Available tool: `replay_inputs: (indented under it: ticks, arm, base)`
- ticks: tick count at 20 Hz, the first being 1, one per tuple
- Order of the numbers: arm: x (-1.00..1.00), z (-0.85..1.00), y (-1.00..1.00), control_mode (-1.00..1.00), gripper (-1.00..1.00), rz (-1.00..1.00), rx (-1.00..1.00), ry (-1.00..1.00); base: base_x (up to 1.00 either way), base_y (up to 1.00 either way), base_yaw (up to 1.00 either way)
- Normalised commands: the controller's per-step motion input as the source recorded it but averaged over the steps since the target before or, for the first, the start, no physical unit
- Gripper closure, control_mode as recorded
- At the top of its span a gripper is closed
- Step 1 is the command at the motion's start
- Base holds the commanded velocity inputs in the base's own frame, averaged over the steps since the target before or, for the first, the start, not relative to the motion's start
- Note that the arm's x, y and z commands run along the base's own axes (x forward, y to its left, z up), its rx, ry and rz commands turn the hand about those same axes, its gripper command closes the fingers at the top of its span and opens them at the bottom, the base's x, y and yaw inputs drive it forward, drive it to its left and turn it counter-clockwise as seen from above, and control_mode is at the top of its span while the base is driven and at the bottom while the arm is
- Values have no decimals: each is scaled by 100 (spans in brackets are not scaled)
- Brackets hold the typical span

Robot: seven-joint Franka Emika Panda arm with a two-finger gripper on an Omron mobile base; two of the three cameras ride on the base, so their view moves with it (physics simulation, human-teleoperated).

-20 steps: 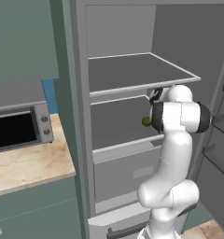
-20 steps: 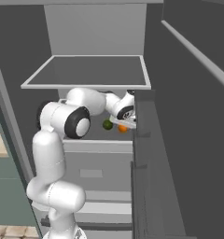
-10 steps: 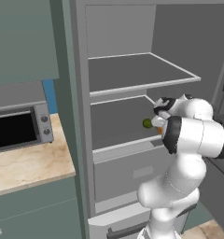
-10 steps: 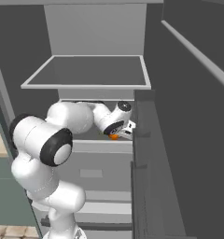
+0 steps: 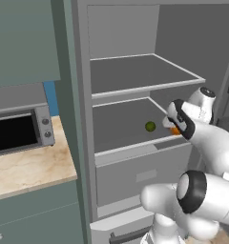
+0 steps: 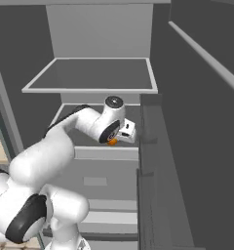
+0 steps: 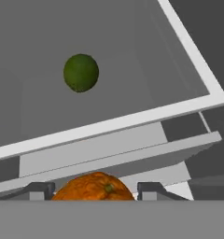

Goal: Open the fridge, remove the tangerine, lime, and steak, and place them on any counter.

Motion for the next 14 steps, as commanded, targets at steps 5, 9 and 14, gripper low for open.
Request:
replay_inputs:
  ticks: [5, 9, 14]
  arm:
    - [-94, 76, 17, -100, 100, 0, -6, -2]
    - [-75, 99, 28, -100, 100, 0, -2, -1]
    - [-69, 99, 43, -100, 100, 0, -4, -5]
  base:
    - [0, 0, 0]
    - [0, 0, 0]
    - [0, 0, 0]
